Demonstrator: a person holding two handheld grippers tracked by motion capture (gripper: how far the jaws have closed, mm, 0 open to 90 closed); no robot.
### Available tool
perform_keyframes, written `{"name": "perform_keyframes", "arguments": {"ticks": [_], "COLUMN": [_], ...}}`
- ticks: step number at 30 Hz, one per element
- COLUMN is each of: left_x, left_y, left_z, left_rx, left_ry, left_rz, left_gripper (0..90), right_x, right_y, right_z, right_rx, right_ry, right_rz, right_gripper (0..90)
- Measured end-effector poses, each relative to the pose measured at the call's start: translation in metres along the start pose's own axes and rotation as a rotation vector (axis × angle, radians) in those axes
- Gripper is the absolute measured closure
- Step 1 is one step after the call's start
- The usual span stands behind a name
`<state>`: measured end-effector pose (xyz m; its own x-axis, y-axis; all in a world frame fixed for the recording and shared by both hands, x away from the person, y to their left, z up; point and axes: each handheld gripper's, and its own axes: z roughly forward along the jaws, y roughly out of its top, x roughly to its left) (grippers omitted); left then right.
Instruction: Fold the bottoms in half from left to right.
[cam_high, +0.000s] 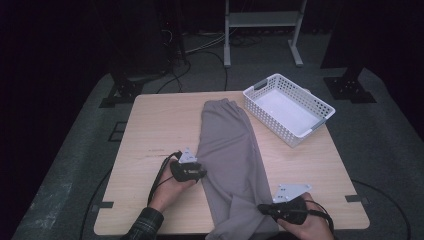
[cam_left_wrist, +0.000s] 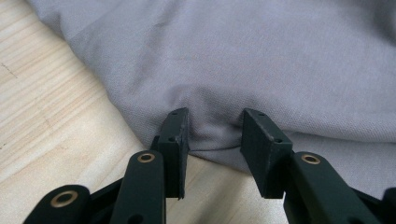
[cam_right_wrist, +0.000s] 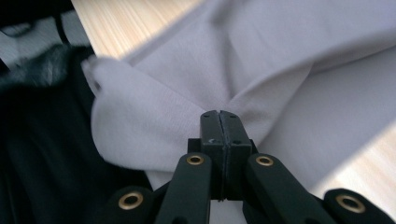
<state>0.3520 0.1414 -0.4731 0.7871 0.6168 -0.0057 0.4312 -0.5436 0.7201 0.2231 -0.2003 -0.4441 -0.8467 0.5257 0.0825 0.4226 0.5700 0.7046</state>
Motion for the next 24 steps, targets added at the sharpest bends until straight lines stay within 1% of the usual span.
{"name": "perform_keyframes", "arguments": {"ticks": [2, 4, 5, 7, 9, 11, 12, 14, 16, 17, 18, 19, 22, 24], "left_x": [0.0, 0.0, 0.0, 0.0, 0.0, 0.0, 0.0, 0.001, 0.001, 0.001, 0.001, 0.001, 0.001, 0.002], "left_y": [0.0, 0.0, 0.0, 0.0, 0.0, 0.0, 0.0, 0.0, 0.0, 0.0, 0.0, 0.0, 0.0, 0.0], "left_z": [0.0, 0.0, 0.0, 0.0, 0.0, 0.0, 0.0, 0.0, 0.0, 0.0, 0.0, 0.0, 0.0, 0.0], "left_rx": [0.0, 0.0, 0.0, 0.0, 0.0, 0.0, 0.0, -0.002, -0.002, -0.001, -0.005, -0.004, -0.005, -0.005], "left_ry": [0.0, -0.001, -0.002, -0.002, -0.002, -0.002, -0.003, -0.006, -0.006, -0.006, -0.007, -0.008, -0.009, -0.011], "left_rz": [0.001, 0.001, 0.0, -0.001, -0.001, -0.005, -0.007, -0.013, -0.015, -0.015, -0.022, -0.022, -0.021, -0.023], "left_gripper": [60.6, 60.5, 60.5, 60.5, 60.5, 60.5, 60.5, 60.5, 60.4, 60.4, 60.4, 60.4, 60.4, 60.4], "right_x": [-0.001, -0.004, -0.005, -0.008, -0.012, -0.019, -0.022, -0.03, -0.04, -0.045, -0.051, -0.056, -0.067, -0.073], "right_y": [-0.007, -0.011, -0.01, -0.007, -0.001, 0.006, 0.009, 0.015, 0.021, 0.023, 0.025, 0.027, 0.029, 0.03], "right_z": [-0.001, 0.0, -0.001, -0.005, -0.01, -0.012, -0.011, -0.006, 0.002, 0.007, 0.012, 0.017, 0.032, 0.042], "right_rx": [0.027, 0.04, 0.023, -0.021, -0.077, -0.103, -0.103, -0.108, -0.099, -0.096, -0.085, -0.072, -0.045, -0.016], "right_ry": [-0.014, -0.013, -0.008, -0.007, -0.002, -0.027, -0.033, -0.058, -0.074, -0.094, -0.107, -0.108, -0.12, -0.137], "right_rz": [-0.001, -0.004, 0.002, 0.005, 0.026, 0.027, 0.024, 0.017, 0.025, 0.023, 0.019, 0.026, 0.011, 0.0], "right_gripper": [88.9, 88.2, 86.3, 77.5, 73.9, 69.0, 68.5, 65.6, 64.4, 63.2, 62.3, 61.6, 58.9, 58.0]}}
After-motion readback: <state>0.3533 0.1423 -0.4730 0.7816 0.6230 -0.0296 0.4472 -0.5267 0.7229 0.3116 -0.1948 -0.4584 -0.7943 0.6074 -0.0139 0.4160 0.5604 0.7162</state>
